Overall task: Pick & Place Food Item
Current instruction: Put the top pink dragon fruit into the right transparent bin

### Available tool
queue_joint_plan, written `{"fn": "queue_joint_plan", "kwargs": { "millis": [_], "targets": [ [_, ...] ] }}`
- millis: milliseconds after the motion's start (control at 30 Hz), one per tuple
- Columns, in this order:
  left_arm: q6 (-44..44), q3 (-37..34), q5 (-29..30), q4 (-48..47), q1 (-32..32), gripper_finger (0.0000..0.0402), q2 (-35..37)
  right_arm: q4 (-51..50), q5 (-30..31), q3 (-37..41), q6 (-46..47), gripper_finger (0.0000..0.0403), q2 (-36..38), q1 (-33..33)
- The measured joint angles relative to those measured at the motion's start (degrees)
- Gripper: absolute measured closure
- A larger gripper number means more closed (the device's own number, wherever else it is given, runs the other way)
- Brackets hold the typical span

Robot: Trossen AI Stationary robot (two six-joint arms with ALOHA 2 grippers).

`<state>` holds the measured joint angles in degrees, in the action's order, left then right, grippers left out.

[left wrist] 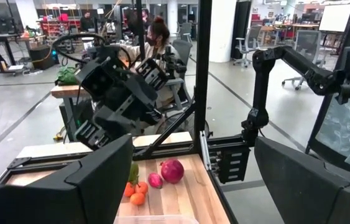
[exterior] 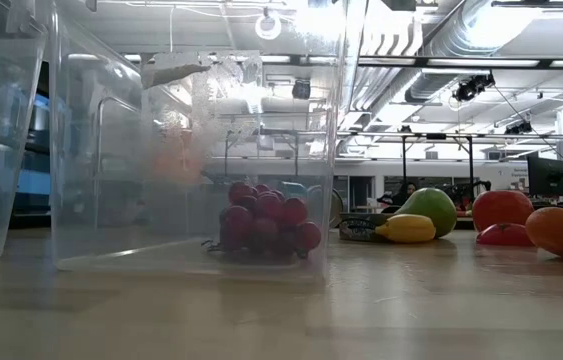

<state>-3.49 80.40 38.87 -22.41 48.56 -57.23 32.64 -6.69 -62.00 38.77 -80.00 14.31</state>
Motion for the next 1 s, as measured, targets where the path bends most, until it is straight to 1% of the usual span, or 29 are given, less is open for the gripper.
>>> {"fn": "queue_joint_plan", "kwargs": {
  "millis": [100,167,267,400,500,567,633,733,833,900,1000],
  "targets": [
    [0.02,0.0,0.0,0.07,0.0,0.0074,0.0,-3.51,1.29,0.02,-0.78,0.0263,2.61,0.36],
    [0.02,0.0,0.0,0.24,0.0,0.0074,0.07,-4.99,3.33,-0.04,-2.47,0.0272,4.66,0.8],
    [0.02,0.0,-0.02,0.24,0.0,0.0074,0.16,-5.73,6.01,-0.02,-8.29,0.0284,8.05,3.28],
    [0.04,0.0,0.0,0.22,0.0,0.0074,0.26,-6.51,12.61,-0.04,-17.33,0.0298,12.52,7.66],
    [0.04,0.0,-0.01,0.17,0.0,0.0074,0.61,-8.6,20.92,-0.07,-24.77,0.0306,15.15,11.0],
    [0.06,0.0,0.0,0.17,0.0,0.0074,0.94,-12.08,29.21,-0.07,-29.18,0.0313,16.88,13.94],
    [0.13,0.0,0.02,0.15,0.0,0.0074,1.16,-17.03,39.11,-0.07,-31.69,0.032,18.48,17.06],
    [0.44,0.0,0.02,-0.3,0.0,0.0074,1.2,-25.91,54.89,-0.07,-29.85,0.0334,20.07,21.6],
    [0.48,0.0,0.32,-0.83,0.0,0.0074,1.2,-34.74,67.03,-0.07,-22.79,0.0347,20.29,25.22],
    [1.01,0.0,0.35,-0.84,0.0,0.0074,1.2,-40.15,71.91,-0.07,-16.83,0.0356,20.28,26.95],
    [2.39,0.0,0.42,-0.82,0.0,0.0074,1.2,-48.84,74.19,-0.07,-6.82,0.0369,20.3,28.57]
  ]
}}
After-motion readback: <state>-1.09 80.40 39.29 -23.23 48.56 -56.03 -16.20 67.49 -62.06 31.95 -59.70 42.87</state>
